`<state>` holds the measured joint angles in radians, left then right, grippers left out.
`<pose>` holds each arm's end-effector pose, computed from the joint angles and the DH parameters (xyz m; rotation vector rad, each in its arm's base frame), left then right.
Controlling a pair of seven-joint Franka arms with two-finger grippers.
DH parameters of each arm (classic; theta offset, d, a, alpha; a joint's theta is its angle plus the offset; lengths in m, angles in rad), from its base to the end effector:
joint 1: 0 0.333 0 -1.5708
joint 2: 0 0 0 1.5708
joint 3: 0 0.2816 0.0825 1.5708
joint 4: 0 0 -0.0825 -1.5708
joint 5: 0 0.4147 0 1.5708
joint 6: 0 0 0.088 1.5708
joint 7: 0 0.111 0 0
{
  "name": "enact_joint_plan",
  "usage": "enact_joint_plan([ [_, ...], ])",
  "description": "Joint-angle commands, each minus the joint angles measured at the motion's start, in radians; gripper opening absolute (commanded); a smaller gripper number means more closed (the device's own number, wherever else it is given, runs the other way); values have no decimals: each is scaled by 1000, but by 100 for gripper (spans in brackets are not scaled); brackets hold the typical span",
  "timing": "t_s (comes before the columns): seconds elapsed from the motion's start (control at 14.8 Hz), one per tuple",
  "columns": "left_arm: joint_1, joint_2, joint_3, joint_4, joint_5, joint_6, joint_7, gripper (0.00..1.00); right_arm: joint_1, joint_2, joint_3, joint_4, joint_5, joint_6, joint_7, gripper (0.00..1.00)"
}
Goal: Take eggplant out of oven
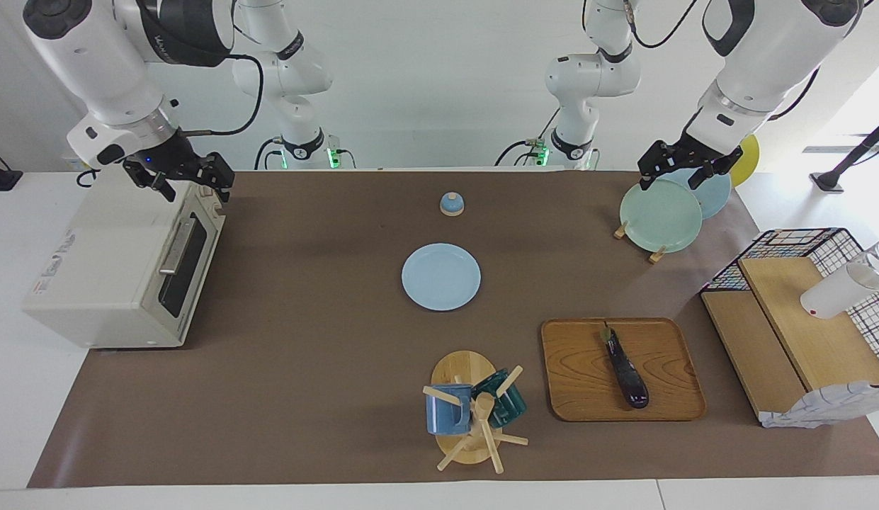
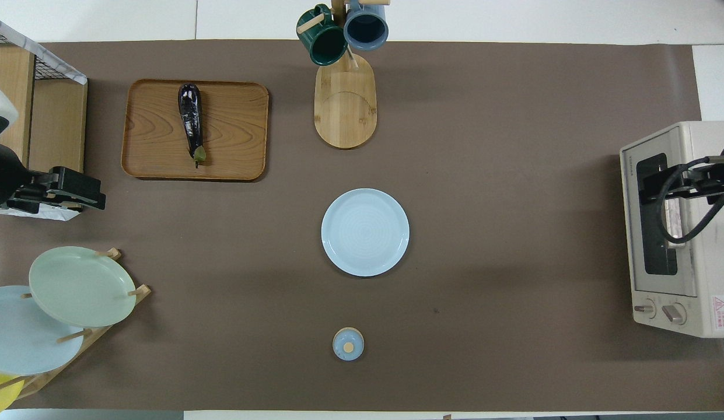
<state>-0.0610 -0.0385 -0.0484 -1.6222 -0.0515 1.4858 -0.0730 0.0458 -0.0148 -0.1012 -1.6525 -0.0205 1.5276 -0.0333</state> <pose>0.5600 -0.0681 0.5758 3.0965 -0.0590 -0.1582 0.5719 -0.0344 0.5504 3.1225 -0.0340 -0.1733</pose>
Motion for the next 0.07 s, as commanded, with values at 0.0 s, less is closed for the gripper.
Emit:
enact_joint_plan([
  [0.0, -11, -3, 1, 7, 22, -16, -11, 100, -11, -20, 3, -23, 24, -3, -22, 100],
])
